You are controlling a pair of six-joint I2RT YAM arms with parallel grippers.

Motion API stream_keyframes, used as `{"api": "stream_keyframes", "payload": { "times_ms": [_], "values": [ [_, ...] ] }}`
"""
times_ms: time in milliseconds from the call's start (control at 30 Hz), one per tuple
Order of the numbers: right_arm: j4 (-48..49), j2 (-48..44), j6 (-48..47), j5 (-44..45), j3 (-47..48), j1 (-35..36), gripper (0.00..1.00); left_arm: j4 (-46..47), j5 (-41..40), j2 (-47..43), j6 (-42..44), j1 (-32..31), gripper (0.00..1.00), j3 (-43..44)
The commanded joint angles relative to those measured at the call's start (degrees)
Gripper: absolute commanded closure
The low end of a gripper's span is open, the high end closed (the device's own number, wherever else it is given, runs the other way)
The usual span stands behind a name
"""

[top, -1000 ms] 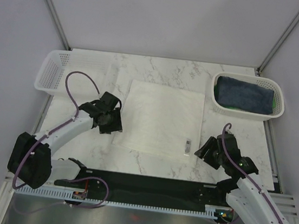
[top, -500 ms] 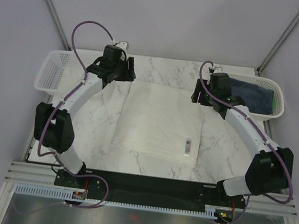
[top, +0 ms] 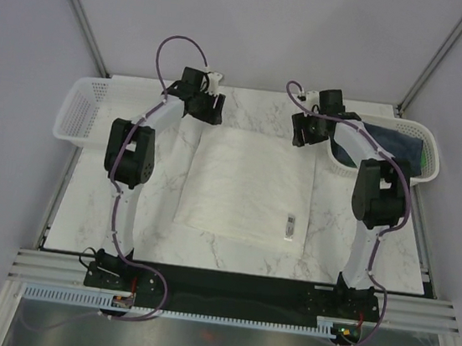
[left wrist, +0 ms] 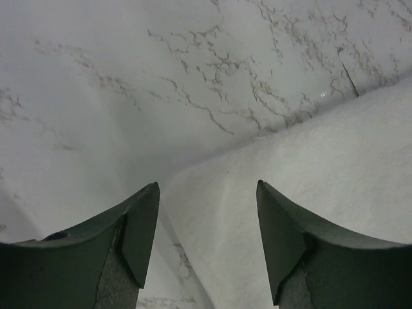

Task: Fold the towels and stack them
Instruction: Fold the towel

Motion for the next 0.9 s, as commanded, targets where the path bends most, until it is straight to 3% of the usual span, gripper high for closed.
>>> {"api": "stream_keyframes", "payload": {
  "times_ms": [0, 200, 367, 433, 533, 733, 867],
  "values": [
    [-5.3, 5.1, -8.1, -1.4, 7.4, -0.2, 0.36, -0.9, 4.3, 4.4, 7.7, 0.4, 0.31, 9.0],
    [-8.0, 11.2, -11.9, 0.2, 14.2, -0.4, 0.32, -10.2, 5.7, 11.9, 12.9, 0.5, 0.30, 21.4],
    [-16.9, 18.6, -15.1, 0.3, 23.8, -0.4, 0.31, -11.6, 4.7, 12.2, 18.9, 0.4, 0.36, 20.1],
    [-20.2, 20.2, -16.8, 0.3, 26.4, -0.4, 0.31, -13.3, 5.5, 12.3, 22.0, 0.5, 0.45, 19.4],
    [-22.6, 21.4, -18.6, -0.6, 27.7, -0.5, 0.31, -14.9, 7.2, 12.7, 24.3, 0.4, 0.49, 19.1],
    [-23.5, 21.2, -19.8, -5.5, 29.7, -0.6, 0.30, -15.6, 8.5, 15.0, 26.1, 0.4, 0.48, 20.8],
    [-24.3, 21.4, -20.8, -6.2, 30.6, -0.7, 0.29, -17.8, 7.0, 16.5, 27.7, 0.5, 0.58, 22.3]
  ]
}}
